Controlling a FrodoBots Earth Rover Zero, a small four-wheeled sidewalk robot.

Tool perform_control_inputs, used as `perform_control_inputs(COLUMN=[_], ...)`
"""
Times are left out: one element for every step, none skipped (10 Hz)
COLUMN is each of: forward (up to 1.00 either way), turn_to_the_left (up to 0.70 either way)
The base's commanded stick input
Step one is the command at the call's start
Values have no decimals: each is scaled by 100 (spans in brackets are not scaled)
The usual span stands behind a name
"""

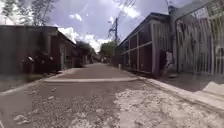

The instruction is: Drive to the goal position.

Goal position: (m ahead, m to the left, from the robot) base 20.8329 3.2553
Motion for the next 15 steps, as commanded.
perform_control_inputs(forward=[70,70,70,70,70,70,70,70,70,70,70,70,70,70,70], turn_to_the_left=[0,0,0,0,0,0,0,0,0,0,0,0,0,0,13])
